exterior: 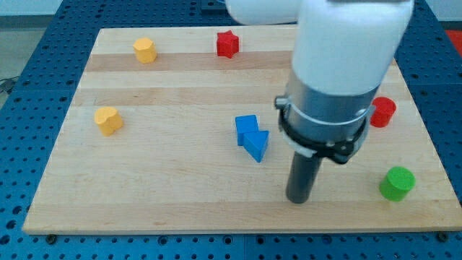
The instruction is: Slide blue cube left to the red circle
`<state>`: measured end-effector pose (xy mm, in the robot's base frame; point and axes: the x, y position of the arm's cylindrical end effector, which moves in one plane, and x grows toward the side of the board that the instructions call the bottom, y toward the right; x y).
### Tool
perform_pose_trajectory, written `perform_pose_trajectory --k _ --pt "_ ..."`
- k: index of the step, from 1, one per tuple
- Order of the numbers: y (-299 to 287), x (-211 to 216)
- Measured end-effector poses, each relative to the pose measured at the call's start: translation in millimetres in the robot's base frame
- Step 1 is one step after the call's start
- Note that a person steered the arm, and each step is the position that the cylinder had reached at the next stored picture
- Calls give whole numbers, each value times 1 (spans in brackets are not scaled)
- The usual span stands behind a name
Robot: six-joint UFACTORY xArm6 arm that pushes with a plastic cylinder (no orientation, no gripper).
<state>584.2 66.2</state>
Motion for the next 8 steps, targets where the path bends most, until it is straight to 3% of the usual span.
perform_pose_trajectory --k 1,3,4,8 --pt "-32 -14" --pt "-92 -86" --pt "-94 -119" --pt "-72 -123"
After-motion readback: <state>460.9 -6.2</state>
